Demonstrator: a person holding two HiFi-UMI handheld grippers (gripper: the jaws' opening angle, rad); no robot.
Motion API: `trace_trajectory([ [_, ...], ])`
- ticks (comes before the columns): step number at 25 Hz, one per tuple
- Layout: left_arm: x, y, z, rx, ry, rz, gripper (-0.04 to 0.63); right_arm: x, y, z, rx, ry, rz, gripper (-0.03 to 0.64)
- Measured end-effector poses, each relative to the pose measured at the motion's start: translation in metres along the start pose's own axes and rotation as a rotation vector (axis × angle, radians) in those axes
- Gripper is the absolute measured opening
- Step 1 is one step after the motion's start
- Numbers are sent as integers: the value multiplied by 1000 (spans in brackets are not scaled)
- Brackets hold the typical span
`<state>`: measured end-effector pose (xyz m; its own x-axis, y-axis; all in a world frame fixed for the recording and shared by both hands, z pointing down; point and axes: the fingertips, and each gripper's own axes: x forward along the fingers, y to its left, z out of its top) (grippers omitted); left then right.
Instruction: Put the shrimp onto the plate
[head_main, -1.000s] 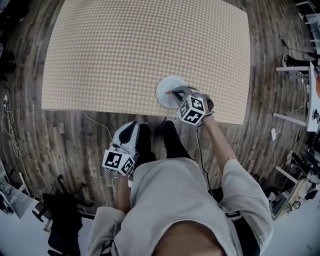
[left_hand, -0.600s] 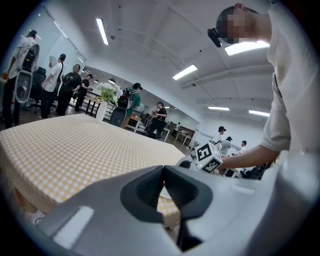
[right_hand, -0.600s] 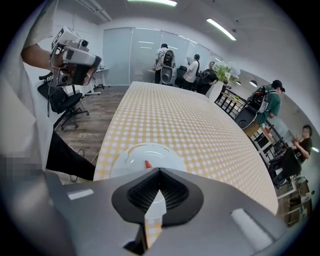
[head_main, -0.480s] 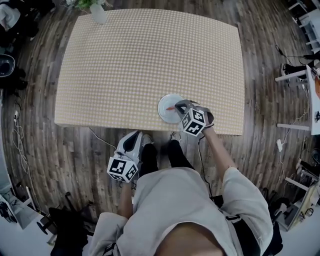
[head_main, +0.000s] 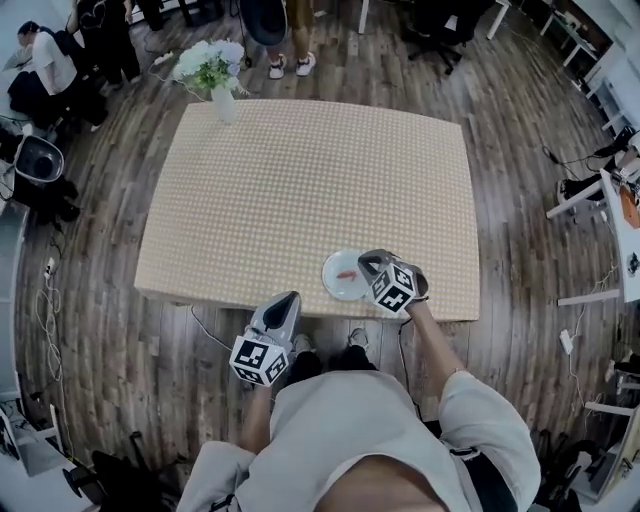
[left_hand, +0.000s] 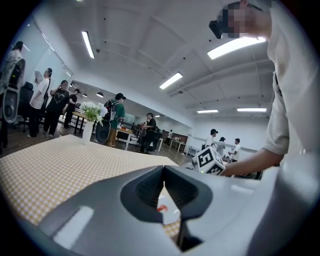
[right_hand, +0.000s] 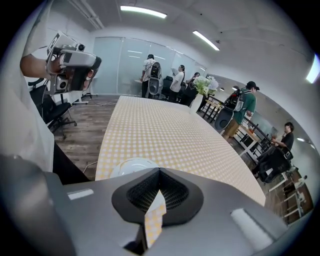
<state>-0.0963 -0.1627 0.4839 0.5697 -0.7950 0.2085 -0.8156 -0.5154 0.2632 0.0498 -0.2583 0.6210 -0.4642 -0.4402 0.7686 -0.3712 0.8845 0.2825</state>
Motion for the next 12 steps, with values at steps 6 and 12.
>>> trace_trajectory([
  [6, -1, 2, 25, 50, -20, 4, 11, -15, -15, 22, 62, -83, -41, -2],
  [12, 5, 12, 54, 123, -58, -8, 11, -29, -35, 54, 158, -224, -96, -2],
])
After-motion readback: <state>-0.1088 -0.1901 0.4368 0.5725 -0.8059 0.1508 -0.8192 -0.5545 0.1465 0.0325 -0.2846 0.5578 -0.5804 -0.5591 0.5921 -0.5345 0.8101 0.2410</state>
